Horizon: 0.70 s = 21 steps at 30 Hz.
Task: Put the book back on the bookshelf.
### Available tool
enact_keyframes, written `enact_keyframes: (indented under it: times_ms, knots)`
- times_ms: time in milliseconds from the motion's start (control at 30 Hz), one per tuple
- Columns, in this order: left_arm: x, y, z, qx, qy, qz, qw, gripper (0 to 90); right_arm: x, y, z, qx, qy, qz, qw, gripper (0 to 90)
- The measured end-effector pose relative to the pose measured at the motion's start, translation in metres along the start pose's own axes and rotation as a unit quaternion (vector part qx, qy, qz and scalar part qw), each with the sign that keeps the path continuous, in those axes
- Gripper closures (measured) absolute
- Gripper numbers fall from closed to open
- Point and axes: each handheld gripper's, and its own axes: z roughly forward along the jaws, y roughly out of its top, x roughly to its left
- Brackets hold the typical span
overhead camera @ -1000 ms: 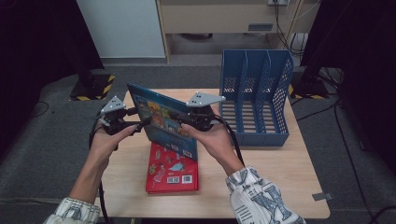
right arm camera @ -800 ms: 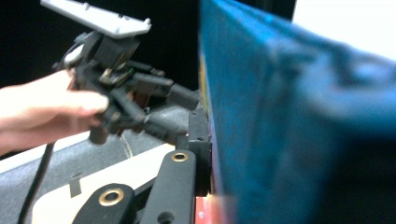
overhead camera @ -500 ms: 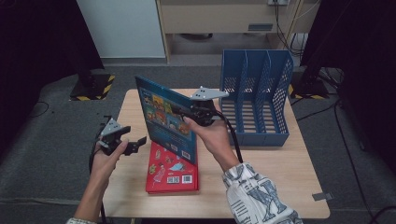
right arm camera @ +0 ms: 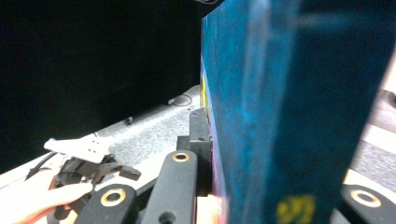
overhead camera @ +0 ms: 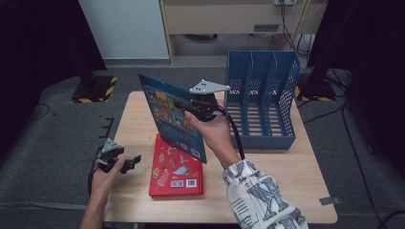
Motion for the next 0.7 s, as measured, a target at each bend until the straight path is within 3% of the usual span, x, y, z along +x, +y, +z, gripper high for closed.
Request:
enact_keyframes:
  times_ms: [67,333,700]
  knots:
    - [0.002,-0.003,0.003,0.015,0.005,-0.010,0.9998,11.9,-0.002,0.003,0.002,0.002,-0.003,0.005,1.0000,82.2]
    - [-0.002,-0.007,0.015,0.058,0.014,0.003,0.9982,10.3,-0.004,0.012,0.004,0.007,-0.014,0.000,0.9999,82.1]
    - [-0.005,-0.009,0.019,0.069,0.013,-0.002,0.9975,5.7,-0.018,0.025,-0.012,0.005,-0.039,0.005,0.9992,82.1]
